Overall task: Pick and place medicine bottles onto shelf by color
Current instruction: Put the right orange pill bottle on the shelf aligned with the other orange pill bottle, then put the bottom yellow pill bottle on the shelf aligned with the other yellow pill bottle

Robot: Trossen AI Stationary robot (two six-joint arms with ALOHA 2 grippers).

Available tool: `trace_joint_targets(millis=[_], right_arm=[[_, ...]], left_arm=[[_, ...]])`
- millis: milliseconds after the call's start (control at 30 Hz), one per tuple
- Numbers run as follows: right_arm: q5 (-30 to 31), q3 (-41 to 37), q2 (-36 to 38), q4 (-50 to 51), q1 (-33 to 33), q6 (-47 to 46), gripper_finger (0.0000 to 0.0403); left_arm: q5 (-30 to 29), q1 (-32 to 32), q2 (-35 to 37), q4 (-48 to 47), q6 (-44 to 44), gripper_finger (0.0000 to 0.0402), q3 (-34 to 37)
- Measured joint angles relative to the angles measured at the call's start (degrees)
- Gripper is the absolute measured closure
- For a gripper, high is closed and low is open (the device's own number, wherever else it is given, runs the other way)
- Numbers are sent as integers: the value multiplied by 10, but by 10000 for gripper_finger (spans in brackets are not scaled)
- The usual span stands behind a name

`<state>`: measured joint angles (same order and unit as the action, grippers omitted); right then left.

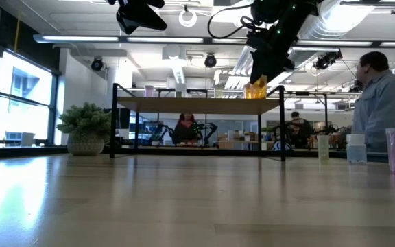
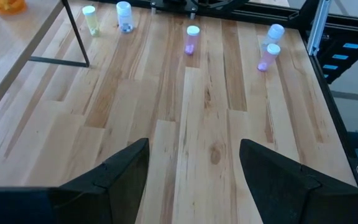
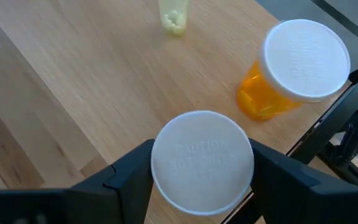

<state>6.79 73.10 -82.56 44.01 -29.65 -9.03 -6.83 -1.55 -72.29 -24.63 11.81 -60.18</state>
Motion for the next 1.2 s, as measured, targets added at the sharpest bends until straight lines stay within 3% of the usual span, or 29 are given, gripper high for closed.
trace_joint_targets(millis=[667,1200], right_arm=[[21,2,7,-8,0,4,162],[17,118,12,122,11,10,162]], left_arm=[[0,0,0,-13,0,161,0],[0,0,0,-14,0,161,0]])
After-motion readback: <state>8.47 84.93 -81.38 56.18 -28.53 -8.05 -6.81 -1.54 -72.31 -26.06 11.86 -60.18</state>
